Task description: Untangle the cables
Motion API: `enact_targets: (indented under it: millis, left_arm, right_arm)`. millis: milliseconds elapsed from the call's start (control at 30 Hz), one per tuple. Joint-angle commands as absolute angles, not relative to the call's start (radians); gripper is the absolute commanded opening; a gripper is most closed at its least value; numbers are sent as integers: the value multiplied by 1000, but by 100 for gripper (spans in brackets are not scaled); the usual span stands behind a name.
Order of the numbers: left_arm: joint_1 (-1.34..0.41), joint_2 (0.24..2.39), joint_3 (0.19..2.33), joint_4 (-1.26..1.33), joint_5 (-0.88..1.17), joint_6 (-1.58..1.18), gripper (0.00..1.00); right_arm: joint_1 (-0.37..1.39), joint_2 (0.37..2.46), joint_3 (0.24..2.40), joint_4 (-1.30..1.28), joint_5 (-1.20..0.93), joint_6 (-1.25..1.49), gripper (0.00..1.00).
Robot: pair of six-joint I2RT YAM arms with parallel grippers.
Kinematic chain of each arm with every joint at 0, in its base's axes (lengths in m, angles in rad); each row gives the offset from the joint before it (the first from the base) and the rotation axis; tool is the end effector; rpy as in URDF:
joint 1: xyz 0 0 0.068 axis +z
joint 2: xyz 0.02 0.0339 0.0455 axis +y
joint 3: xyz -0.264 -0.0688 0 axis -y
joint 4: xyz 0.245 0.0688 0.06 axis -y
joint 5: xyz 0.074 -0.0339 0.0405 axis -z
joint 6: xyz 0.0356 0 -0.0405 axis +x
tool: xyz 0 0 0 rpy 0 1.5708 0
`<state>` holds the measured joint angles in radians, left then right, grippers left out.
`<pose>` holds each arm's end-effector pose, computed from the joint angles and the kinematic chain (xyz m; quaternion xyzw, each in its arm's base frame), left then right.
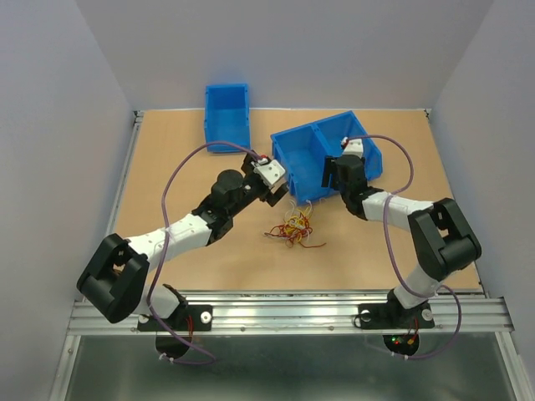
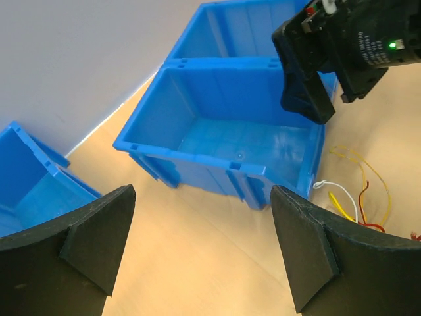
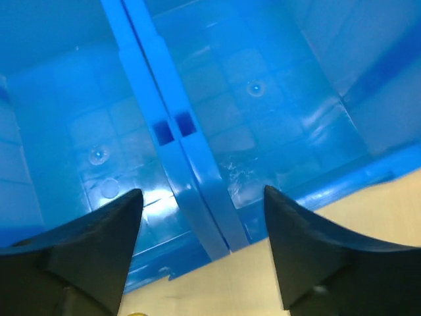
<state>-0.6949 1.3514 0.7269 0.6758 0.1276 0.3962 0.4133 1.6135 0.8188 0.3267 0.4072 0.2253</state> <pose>0.2318 -0.1991 0.2822 0.3962 0.5636 -0.1511 0.7089 0.3179 0.1240 0.1963 0.0272 0.8405 -0.0025 0.5412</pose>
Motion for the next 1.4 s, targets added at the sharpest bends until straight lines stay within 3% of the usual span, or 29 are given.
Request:
enact_targets:
  millis: [0, 67, 133, 233, 400, 467, 500, 533, 600, 633, 900, 1133, 1367]
  left_arm:
    - [-704, 1342, 776, 703, 135, 417, 95]
    - [-704, 1342, 779, 703, 132, 417, 95]
    - [-706, 1342, 779, 701, 130, 419, 95]
    - [-707, 1342, 779, 701, 130, 422, 95]
    - [-710, 1348, 781, 699, 124, 429, 95]
    - [-713, 1351, 784, 699, 120, 431, 95]
    - [-713, 1351, 784, 698, 120, 431, 95]
    - [-716, 1350, 782, 696, 118, 433, 95]
    - [-716, 1347, 781, 695, 120, 439, 95]
    - [-718, 1347, 781, 693, 121, 440, 95]
    - [-781, 1355, 772, 621, 152, 547, 98]
    - [-865, 1390, 779, 416, 253, 722, 98]
    - [-893, 1454, 844, 203, 390, 819, 95]
  right_arm:
    - [414, 1661, 937, 374, 382, 209, 62]
    - [414, 1710, 968, 387, 388, 219, 54]
    - [414, 1744, 1002, 394, 394, 238, 34]
    - [414, 1802, 1089, 425, 402, 250, 29]
    - [411, 1908, 1213, 452, 426, 235, 28]
    - [410, 1948, 1250, 454, 452, 233, 35]
    - [410, 1954, 1261, 454, 459, 229, 44]
    - [411, 1947, 1269, 456, 456, 218, 64]
    - [410, 1919, 1231, 462, 439, 219, 80]
    - [410, 1899, 1211, 471, 428, 218, 82]
    - [411, 1532, 948, 499, 318, 201, 91]
    - [410, 1251, 776, 373, 465, 222, 95]
    - [410, 1080, 675, 296, 456, 236, 95]
